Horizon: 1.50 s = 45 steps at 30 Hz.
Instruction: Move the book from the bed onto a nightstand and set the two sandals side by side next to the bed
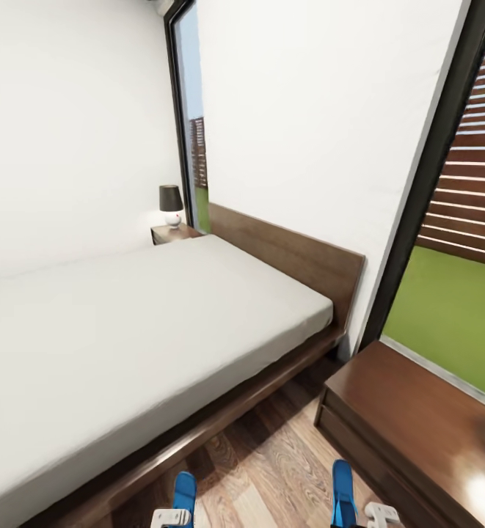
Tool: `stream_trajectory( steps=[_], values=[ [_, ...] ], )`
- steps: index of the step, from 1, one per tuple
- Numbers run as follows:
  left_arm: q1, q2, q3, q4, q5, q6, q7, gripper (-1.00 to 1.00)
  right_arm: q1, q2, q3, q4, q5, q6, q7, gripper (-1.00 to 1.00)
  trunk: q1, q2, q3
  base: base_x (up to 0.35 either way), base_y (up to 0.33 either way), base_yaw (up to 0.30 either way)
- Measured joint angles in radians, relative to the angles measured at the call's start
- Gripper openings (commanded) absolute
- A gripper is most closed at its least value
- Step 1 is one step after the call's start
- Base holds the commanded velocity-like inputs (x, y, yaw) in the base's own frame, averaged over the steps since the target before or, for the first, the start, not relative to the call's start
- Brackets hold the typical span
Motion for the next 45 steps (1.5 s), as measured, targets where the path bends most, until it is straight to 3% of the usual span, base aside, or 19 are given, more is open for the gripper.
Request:
stream_trajectory(
  steps=[45],
  values=[
    [0.0, 0.0, 0.0, 0.0, 0.001, 0.0, 0.0, -1.0, 0.0, 0.0, 0.001, 0.001, 0.0, 0.0, 0.0, -1.0, 0.0, 0.0, 0.0, 0.0, 0.0, 0.29]
  ],
)
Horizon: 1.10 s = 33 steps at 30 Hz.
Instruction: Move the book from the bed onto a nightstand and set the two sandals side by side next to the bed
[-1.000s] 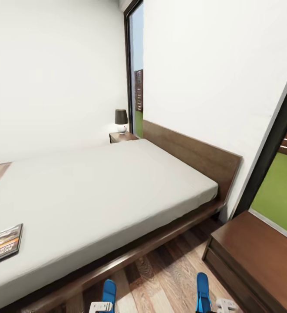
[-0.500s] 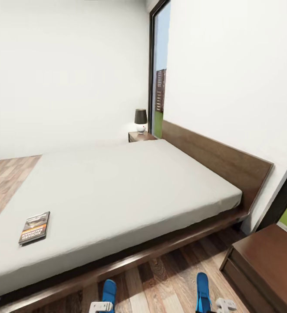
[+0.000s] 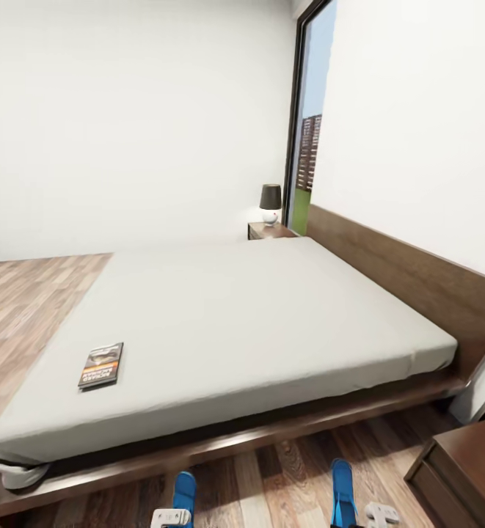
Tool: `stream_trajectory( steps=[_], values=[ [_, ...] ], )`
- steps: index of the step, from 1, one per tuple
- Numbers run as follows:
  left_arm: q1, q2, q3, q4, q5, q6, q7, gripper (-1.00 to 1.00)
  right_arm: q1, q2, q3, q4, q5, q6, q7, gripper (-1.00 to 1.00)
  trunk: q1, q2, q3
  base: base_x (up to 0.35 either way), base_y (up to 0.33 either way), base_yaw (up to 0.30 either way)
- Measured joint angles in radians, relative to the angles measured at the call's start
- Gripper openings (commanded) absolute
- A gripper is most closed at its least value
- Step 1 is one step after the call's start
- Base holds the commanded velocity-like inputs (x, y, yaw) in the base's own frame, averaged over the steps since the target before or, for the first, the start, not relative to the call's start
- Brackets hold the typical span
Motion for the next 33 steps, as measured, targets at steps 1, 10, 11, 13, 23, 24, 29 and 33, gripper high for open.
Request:
stream_trajectory(
  steps=[1, 10, 11, 13, 23, 24, 29, 33],
  values=[
    [0.0, 0.0, 0.0, 0.0, 0.0, 0.0, 0.0, -1.0, 0.0, 0.0, 0.0, 0.0, 0.0, 0.0, 0.0, -1.0, 0.0, 0.0, 0.0, 0.0, 0.0, 0.291],
    [0.0, 0.0, 0.0, 0.0, 0.0, 0.0, 0.0, -1.0, 0.0, 0.0, 0.0, -0.001, 0.0, 0.0, 0.0, -1.0, 0.0, 0.0, 0.0, 0.0, 0.0, 0.29],
    [0.0, 0.0, 0.0, 0.0, 0.0, 0.0, 0.0, -1.0, 0.0, 0.0, 0.0, -0.001, 0.0, 0.0, 0.0, -1.0, 0.0, 0.0, 0.0, 0.0, 0.0, 0.29],
    [0.0, 0.0, 0.0, 0.0, 0.0, 0.0, 0.0, -1.0, 0.0, 0.0, 0.0, -0.001, 0.0, 0.0, 0.0, -1.0, 0.0, 0.0, 0.0, 0.0, 0.0, 0.29],
    [0.0, 0.0, 0.0, 0.0, 0.0, 0.0, 0.0, -1.0, 0.0, 0.0, -0.001, -0.001, 0.0, 0.0, 0.001, -1.0, 0.0, 0.0, 0.0, 0.0, 0.0, 0.258],
    [0.0, 0.0, 0.0, 0.0, 0.0, 0.0, 0.0, -1.0, 0.0, -0.001, -0.001, -0.002, 0.0, 0.0, 0.002, -1.0, 0.0, 0.0, 0.0, 0.0, 0.0, 0.06],
    [0.0, 0.0, 0.0, 0.0, 0.0, 0.0, 0.0, -1.0, 0.0, -0.004, -0.003, 0.0, 0.0, 0.0, 0.003, -1.0, 0.0, 0.0, 0.0, 0.0, 0.0, 0.011],
    [0.0, 0.0, 0.0, 0.0, -0.001, 0.0, 0.0, -1.0, 0.0, -0.007, -0.003, 0.0, 0.0, 0.0, 0.003, -1.0, 0.0, 0.0, 0.0, 0.0, 0.0, 0.001]
  ],
)
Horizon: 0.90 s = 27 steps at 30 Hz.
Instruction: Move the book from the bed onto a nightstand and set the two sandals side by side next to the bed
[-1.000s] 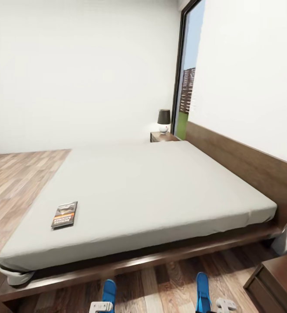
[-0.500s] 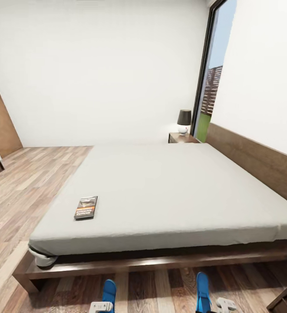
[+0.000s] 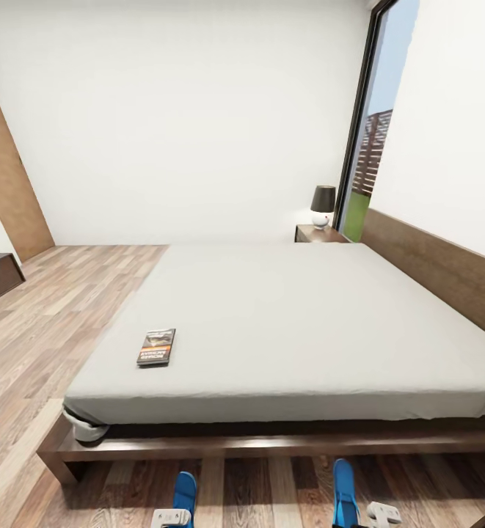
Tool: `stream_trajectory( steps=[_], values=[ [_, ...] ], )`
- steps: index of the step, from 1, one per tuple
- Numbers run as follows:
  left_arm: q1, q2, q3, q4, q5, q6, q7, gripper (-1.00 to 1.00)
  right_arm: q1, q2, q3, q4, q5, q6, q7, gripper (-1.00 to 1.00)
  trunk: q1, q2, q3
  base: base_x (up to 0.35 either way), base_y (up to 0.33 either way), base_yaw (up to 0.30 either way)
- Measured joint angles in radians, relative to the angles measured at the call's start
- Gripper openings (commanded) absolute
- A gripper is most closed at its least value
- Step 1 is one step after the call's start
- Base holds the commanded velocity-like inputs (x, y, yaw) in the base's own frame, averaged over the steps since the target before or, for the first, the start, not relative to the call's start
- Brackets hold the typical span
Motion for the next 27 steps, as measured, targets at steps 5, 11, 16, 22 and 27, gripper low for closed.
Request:
stream_trajectory(
  steps=[5, 11, 16, 22, 27],
  values=[
    [0.0, 0.001, 0.001, 0.0, 0.001, 0.0, 0.0, -1.0, 0.0, 0.0, 0.0, 0.0, -0.002, 0.0, -0.001, -1.0, 0.0, 0.0, 0.0, 0.0, 0.0, 0.0],
    [0.0, 0.002, 0.002, -0.002, 0.001, 0.0, 0.0, -1.0, 0.0, 0.001, 0.0, -0.001, -0.003, 0.0, -0.001, -1.0, 0.0, 0.0, 0.0, 0.0, 0.0, 0.0],
    [0.0, 0.01, 0.011, -0.009, 0.004, 0.006, 0.061, -1.0, 0.0, -0.003, -0.001, 0.0, -0.006, 0.001, 0.002, -1.0, 0.0, 0.0, 0.0, 0.0, 0.0, 0.0],
    [-0.001, 0.007, 0.006, -0.01, 0.001, 0.014, 0.35, -1.0, 0.0, -0.041, -0.002, 0.0, -0.008, 0.004, 0.002, -1.0, 0.0, 0.0, 0.0, 0.0, 0.0, 0.0],
    [-0.003, 0.012, 0.006, -0.014, 0.0, 0.013, 0.412, -1.0, 0.0, -0.055, -0.004, 0.0, -0.009, 0.006, 0.003, -1.0, 0.0, 0.0, 0.0, 0.0, 0.0, 0.0]
  ],
)
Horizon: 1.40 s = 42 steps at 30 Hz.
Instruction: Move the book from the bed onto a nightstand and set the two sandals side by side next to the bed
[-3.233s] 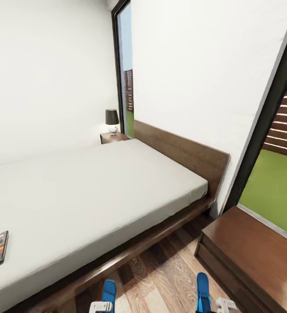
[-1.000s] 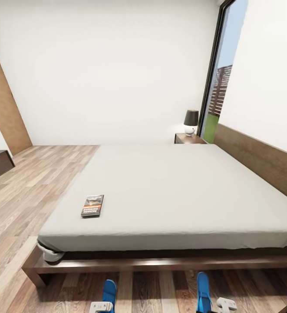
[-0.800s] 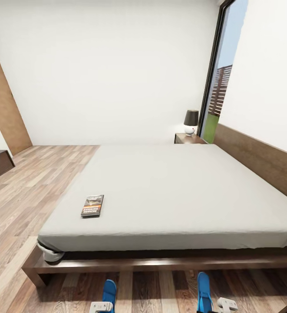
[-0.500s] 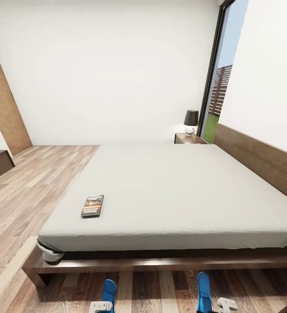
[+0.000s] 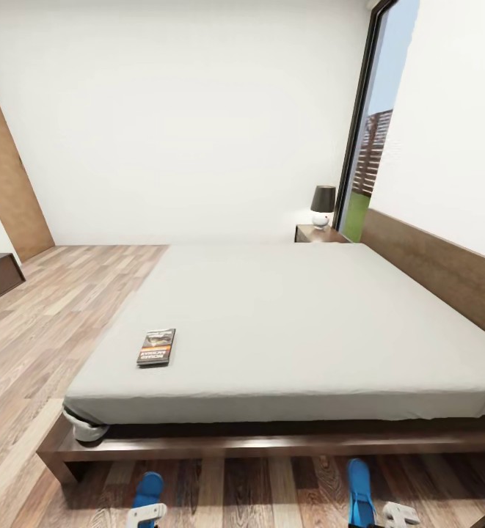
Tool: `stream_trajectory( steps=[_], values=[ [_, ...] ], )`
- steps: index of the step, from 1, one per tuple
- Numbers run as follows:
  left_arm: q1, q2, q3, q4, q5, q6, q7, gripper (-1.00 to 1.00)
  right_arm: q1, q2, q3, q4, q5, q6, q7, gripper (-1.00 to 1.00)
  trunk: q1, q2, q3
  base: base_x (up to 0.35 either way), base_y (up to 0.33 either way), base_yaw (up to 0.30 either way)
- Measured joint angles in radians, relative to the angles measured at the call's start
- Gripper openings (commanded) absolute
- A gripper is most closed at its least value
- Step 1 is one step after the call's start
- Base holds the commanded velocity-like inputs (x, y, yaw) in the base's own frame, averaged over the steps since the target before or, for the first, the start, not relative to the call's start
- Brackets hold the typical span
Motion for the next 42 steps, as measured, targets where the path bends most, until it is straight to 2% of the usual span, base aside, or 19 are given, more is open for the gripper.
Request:
stream_trajectory(
  steps=[3, 5, 7, 8, 9, 11, 13, 15, 17, 20, 23, 28, 30, 33, 42],
  values=[
    [-0.008, 0.004, 0.0, -0.001, 0.0, 0.001, 0.015, -1.0, 0.0, -0.009, 0.0, 0.0, 0.0, 0.001, 0.001, -1.0, 0.0, 0.0, 0.0, 0.0, 0.0, 0.0],
    [-0.017, 0.01, -0.001, -0.016, -0.001, 0.009, 0.036, -1.0, 0.0, -0.024, -0.002, 0.0, -0.001, 0.003, 0.003, -1.0, 0.0, 0.0, 0.0, 0.0, 0.0, 0.0],
    [-0.035, 0.013, -0.002, -0.043, -0.001, 0.075, 0.054, -1.0, 0.0, -0.041, -0.003, 0.0, -0.002, 0.005, 0.005, -1.0, 0.0, 0.0, 0.0, 0.0, 0.0, 0.0],
    [-0.049, 0.015, -0.003, -0.07, -0.001, 0.151, 0.059, -1.0, 0.0, -0.049, -0.004, 0.0, -0.009, 0.006, 0.006, -1.0, 0.0, 0.0, 0.0, 0.0, 0.0, 0.0],
    [-0.057, 0.016, -0.001, -0.096, -0.001, 0.199, 0.061, -1.0, 0.0, -0.059, -0.005, 0.0, -0.036, 0.006, 0.007, -1.0, 0.0, 0.0, 0.0, 0.0, 0.0, 0.0],
    [-0.062, 0.016, 0.0, -0.116, 0.001, 0.234, 0.062, -1.0, 0.0, -0.086, 0.001, 0.0, -0.101, 0.007, 0.008, -1.0, 0.0, 0.0, 0.0, 0.0, 0.0, 0.0],
    [-0.064, 0.014, 0.0, -0.122, 0.0, 0.245, 0.062, -1.0, 0.0, -0.106, 0.005, -0.001, -0.131, 0.008, 0.015, -1.0, 0.0, 0.0, 0.0, 0.0, 0.0, 0.0],
    [-0.064, 0.014, 0.0, -0.124, 0.0, 0.249, 0.062, -1.0, 0.0, -0.114, 0.007, -0.002, -0.141, 0.009, 0.049, -1.0, 0.0, 0.0, 0.0, 0.0, 0.0, 0.0],
    [-0.065, 0.013, -0.001, -0.125, 0.001, 0.251, 0.062, -1.0, 0.0, -0.119, 0.004, -0.003, -0.148, 0.011, 0.144, -1.0, 0.0, 0.0, 0.0, 0.0, 0.0, 0.0],
    [-0.065, 0.013, 0.0, -0.126, 0.001, 0.252, 0.06, -1.0, 0.0, -0.135, 0.002, -0.004, -0.153, 0.023, 0.328, -1.0, 0.0, 0.0, 0.0, 0.0, 0.0, 0.0],
    [-0.065, 0.013, 0.0, -0.125, 0.002, 0.252, 0.058, -1.0, 0.0, -0.145, 0.003, -0.005, -0.152, 0.077, 0.481, -1.0, 0.0, 0.0, 0.0, 0.0, 0.0, 0.0],
    [-0.061, 0.011, -0.001, -0.123, 0.003, 0.252, 0.056, -1.0, 0.0, -0.15, 0.006, -0.006, -0.152, 0.146, 0.638, -1.0, 0.0, 0.0, 0.0, 0.0, 0.0, 0.0],
    [-0.059, 0.011, -0.001, -0.124, 0.004, 0.252, 0.056, -1.0, 0.0, -0.15, 0.009, -0.004, -0.151, 0.152, 0.681, -1.0, 0.0, 0.0, 0.0, 0.0, 0.0, 0.0],
    [-0.058, 0.011, -0.001, -0.123, 0.004, 0.253, 0.056, -1.0, 0.0, -0.149, 0.013, -0.003, -0.15, 0.152, 0.705, -1.0, 0.008, -0.014, -0.006, 0.0, 0.0, 0.0],
    [-0.057, 0.011, -0.001, -0.123, 0.004, 0.253, 0.056, -1.0, 0.0, -0.149, 0.012, -0.003, -0.15, 0.148, 0.715, -1.0, 0.042, -0.077, -0.034, 0.0, 0.0, 0.0]
  ],
)
